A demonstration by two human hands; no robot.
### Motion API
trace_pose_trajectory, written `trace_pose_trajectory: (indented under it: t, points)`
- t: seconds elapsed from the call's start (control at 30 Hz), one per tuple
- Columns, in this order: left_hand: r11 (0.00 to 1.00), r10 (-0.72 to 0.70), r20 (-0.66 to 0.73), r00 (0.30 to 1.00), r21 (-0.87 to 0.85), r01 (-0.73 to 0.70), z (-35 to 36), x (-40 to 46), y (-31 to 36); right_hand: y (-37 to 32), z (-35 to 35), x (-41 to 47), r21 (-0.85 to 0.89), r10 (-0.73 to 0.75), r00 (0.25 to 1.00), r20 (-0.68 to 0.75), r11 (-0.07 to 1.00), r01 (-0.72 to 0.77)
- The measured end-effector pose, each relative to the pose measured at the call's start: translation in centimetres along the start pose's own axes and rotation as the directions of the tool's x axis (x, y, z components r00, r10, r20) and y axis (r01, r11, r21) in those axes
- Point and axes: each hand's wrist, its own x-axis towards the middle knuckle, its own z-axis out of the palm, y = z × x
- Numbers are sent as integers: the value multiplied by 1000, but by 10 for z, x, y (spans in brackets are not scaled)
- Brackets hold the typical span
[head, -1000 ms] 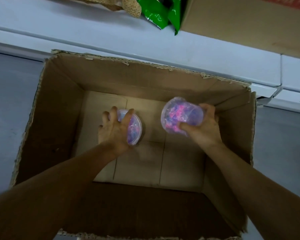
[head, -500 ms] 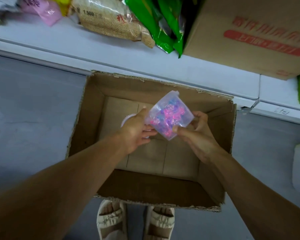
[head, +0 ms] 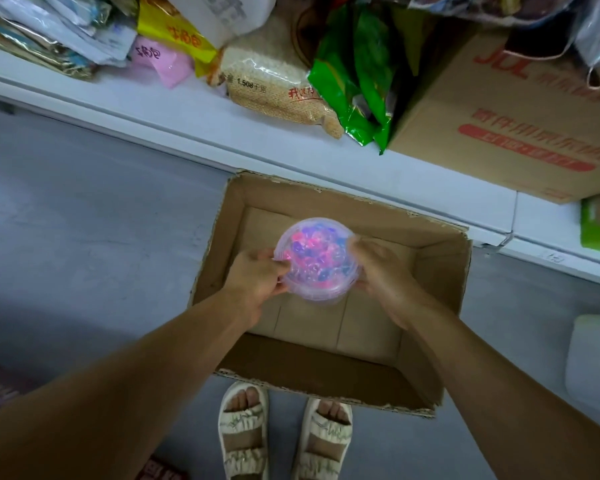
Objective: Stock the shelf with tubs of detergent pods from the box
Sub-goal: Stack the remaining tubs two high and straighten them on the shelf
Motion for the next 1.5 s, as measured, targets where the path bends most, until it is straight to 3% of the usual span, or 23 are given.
trace_pose_trajectory:
  t: [0.1,0.27,0.4,0.47,0.63,0.77,1.0,1.27,1.5]
  points:
    - [1000,9,-25,1000,2,-9,-13,3,-2,7,10,8,-18,37,998,-43,999,-38]
    - [999,-42,114,993,-5,43,-33,17,-19,23,29,23,60,63,998,-28,996,-61]
    - [997,-59,38,998,-51,61,-43,40,-41,40,41,44,144,61,998,-8,988,-59]
    - [992,-77,-25,997,-104,74,-49,53,-53,51,43,59,176,95,993,-71,981,-82]
    - [992,-89,-135,987,-98,77,-57,81,-78,101,34,96,-238,173,963,-206,946,-220]
    - [990,-87,-244,966,-130,56,-52,102,-95,141,39,127,-252,243,953,-182,925,-284]
    - [987,-56,-286,957,-160,10,-50,126,-123,173,57,171,-166,281,949,-140,939,-303]
    - [991,-15,-269,963,-132,-22,-48,107,-112,154,51,149,-77,209,953,-221,970,-231]
    - [968,1,-266,964,-242,-68,-48,36,-63,69,16,64,14,188,962,-200,982,-189]
